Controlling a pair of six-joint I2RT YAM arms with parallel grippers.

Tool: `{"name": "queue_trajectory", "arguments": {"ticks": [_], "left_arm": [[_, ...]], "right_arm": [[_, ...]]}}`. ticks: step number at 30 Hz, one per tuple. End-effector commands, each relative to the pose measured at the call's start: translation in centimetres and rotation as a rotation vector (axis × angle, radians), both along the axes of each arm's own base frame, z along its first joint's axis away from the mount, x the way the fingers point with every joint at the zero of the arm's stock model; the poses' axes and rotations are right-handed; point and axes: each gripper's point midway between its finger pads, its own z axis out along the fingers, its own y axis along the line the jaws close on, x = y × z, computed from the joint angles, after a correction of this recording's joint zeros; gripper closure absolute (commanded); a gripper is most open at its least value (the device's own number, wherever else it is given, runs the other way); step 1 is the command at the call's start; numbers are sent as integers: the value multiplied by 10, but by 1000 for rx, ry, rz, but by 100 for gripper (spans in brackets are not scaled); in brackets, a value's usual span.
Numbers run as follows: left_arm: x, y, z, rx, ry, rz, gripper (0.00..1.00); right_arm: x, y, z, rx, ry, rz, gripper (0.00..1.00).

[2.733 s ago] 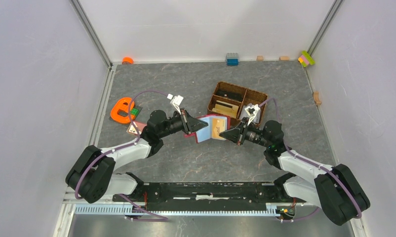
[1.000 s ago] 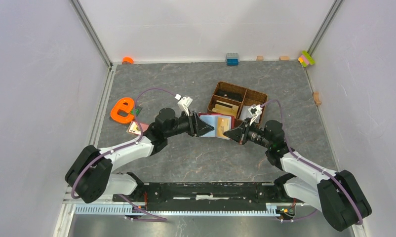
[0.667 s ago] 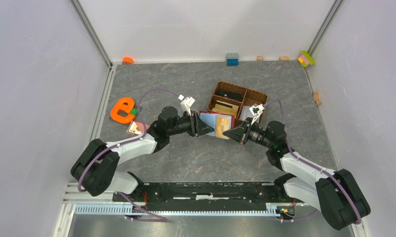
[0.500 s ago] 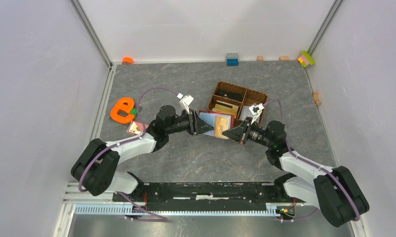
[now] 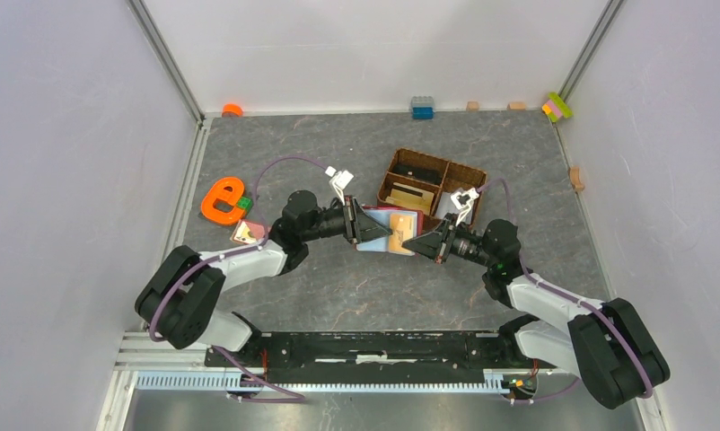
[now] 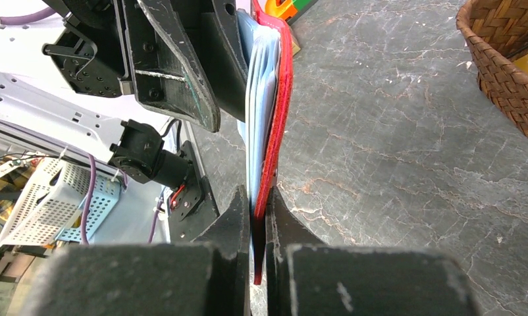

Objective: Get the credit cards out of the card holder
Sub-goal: Remove the credit card from the card holder.

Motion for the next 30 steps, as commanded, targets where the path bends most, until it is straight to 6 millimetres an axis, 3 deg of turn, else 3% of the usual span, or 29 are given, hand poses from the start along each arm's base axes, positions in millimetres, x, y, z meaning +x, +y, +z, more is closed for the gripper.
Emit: {"name": "queue_trajectory", "arguments": {"ticks": [1,18,30], "left_arm": [[-3,-6,13,-57,4,-50,63],[-27,-17,37,-202,4,-208,60],[-32,-16,46,-223,-26,-223,85]], "right_arm": [[-3,3,16,40,-69,30,100],[-2,4,12,38,-52,33,100],[-3,4,12,39,-55,34,92]]}}
